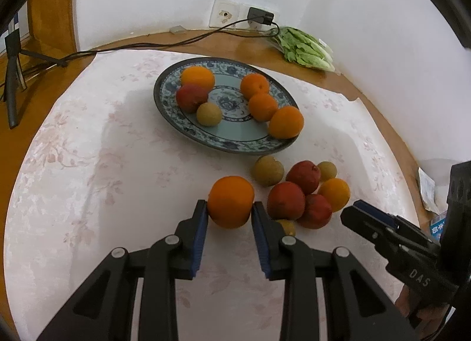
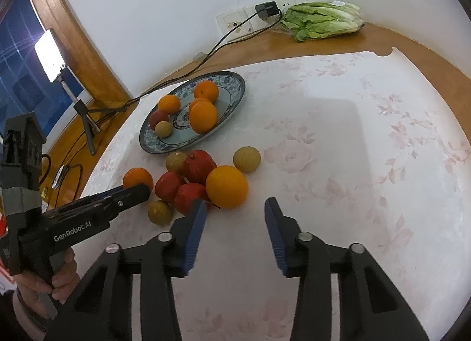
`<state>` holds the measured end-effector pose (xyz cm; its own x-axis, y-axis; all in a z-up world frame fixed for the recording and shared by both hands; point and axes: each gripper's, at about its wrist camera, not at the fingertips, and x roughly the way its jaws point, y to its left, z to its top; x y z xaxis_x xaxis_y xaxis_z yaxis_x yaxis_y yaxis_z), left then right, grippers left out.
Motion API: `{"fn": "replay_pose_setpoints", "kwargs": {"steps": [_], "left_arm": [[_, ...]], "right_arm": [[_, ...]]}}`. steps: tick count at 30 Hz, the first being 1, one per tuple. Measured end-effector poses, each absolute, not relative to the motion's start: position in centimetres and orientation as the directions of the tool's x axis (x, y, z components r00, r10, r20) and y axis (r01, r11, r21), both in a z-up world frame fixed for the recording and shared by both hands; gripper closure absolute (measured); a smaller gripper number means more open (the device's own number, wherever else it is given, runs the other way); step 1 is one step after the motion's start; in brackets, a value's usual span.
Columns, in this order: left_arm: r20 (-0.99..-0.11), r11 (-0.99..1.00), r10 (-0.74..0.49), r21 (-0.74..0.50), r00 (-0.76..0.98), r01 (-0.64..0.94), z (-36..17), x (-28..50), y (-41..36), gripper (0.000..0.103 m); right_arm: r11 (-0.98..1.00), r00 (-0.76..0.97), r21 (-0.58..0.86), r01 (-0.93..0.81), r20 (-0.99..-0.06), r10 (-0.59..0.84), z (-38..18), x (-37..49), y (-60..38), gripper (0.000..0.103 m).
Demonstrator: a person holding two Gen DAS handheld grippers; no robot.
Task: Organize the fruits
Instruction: 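Grasp an orange with the left tool while the right tool grasps a large orange, then carry both held oranges over the plate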
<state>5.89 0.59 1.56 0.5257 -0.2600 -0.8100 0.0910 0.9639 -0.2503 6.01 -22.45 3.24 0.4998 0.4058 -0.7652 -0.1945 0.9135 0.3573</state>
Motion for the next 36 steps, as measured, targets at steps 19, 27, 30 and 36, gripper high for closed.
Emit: {"fn": "replay_pose_setpoints", "kwargs": {"steps": [19,27,30,36], "left_arm": [[-0.812,0.964,-0.262,-0.249,0.521,0.096,1.4,5.9,0.6,0.072],[-0.813,0.965,-0.258,-0.246,0.522,0.094,1.5,6.1,0.6,0.072],[-0.815,0.967,-0.25,-0.237,0.522,0.093,1.5,6.1,0.5,0.072],[-0.819,0.966,-0.246,-0.253,0.518,0.059,1.6,5.6,1.0,0.072]], "right_arm": [[0.895,0.505,0.387,-0.222,-0.74,0.445,2.9,7.4,-21.7,0.062],[0.889,0.489,0.412,-0.199,-0.745,0.454,1.8,8.2,-21.9,0.067],[0.889,0.495,0.409,-0.206,-0.74,0.455,1.8,8.1,-21.9,0.068],[0.89,0.494,0.405,-0.21,-0.742,0.453,1.8,8.1,-22.0,0.068]]}}
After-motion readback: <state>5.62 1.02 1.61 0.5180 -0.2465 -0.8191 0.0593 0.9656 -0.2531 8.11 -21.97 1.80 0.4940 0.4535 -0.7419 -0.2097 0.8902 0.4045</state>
